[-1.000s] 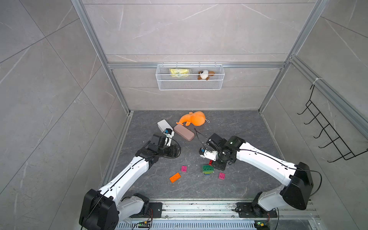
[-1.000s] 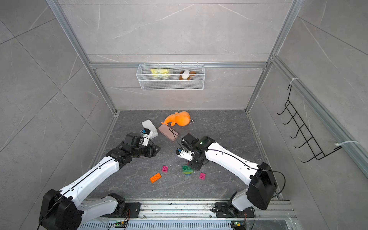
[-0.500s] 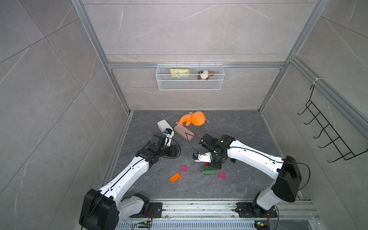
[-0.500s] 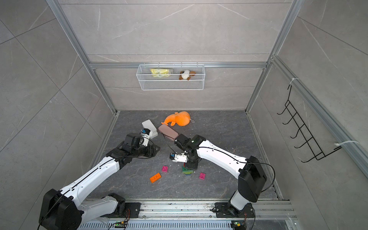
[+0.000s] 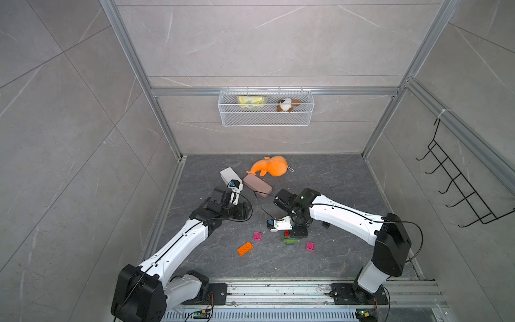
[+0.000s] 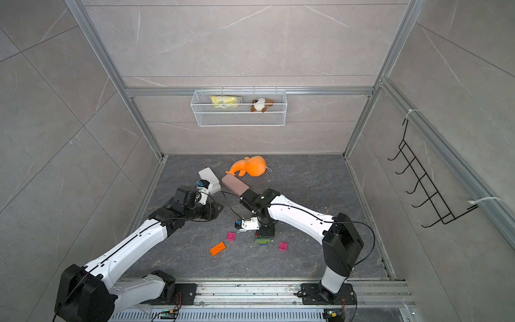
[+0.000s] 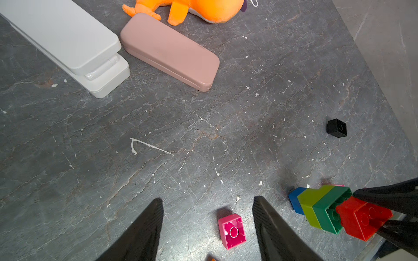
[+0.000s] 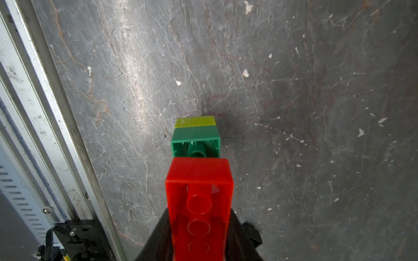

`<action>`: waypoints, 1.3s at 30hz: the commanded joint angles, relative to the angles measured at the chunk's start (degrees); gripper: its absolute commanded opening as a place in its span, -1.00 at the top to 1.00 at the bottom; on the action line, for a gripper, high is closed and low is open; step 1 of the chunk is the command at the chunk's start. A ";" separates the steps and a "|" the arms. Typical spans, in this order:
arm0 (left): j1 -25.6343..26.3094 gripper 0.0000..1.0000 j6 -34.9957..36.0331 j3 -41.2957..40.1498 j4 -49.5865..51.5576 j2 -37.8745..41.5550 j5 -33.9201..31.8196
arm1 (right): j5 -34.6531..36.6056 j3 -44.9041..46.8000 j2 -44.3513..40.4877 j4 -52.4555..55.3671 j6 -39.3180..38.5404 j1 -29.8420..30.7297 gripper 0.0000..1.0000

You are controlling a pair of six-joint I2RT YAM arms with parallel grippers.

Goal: Assemble a carrot with lego
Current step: Assemble the lego brick with the lego brick.

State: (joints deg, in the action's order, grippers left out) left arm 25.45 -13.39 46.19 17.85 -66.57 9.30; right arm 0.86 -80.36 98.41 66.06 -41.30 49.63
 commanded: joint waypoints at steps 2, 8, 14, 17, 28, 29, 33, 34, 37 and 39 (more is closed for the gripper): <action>-0.33 -0.34 1.52 -0.42 -1.42 -0.21 0.08 | -0.86 -1.83 0.99 1.53 -2.38 0.47 0.76; -0.40 -0.34 1.52 -0.41 -1.29 -0.15 0.12 | -1.98 -1.96 1.32 1.09 -3.08 0.47 0.77; -0.40 -0.34 1.61 -0.52 -1.21 -0.04 0.27 | -2.05 -2.14 2.04 0.91 -3.59 0.47 0.78; -0.40 -0.34 1.61 -0.53 -1.15 -0.14 0.31 | -2.08 -2.31 2.57 0.87 -3.55 0.43 0.79; -0.40 -0.35 1.70 -0.56 -1.05 -0.13 0.62 | -2.13 -1.68 3.61 1.00 -3.49 0.46 0.81; -0.40 -0.35 1.65 -0.54 -1.06 -0.11 0.63 | -2.35 -1.65 3.85 0.95 -3.37 0.44 0.81; -0.40 -0.35 1.61 -0.42 -0.97 -0.06 0.86 | -2.62 -0.45 4.41 0.34 -2.63 0.47 0.81; -0.40 -0.35 1.52 -0.43 -0.88 -0.10 0.90 | -2.68 0.07 4.59 -0.02 -2.26 0.40 0.81; -0.40 -0.35 1.48 -0.44 -0.88 0.05 0.98 | -3.38 1.79 4.96 -1.05 -1.63 0.38 0.81; -0.40 -0.35 1.52 -0.34 -0.88 0.15 1.07 | -3.37 2.73 5.61 -1.36 -1.05 0.45 0.81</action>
State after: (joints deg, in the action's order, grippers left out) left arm 25.34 -13.17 46.15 17.87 -66.78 9.43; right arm -0.64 -80.82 100.84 65.19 -43.42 49.65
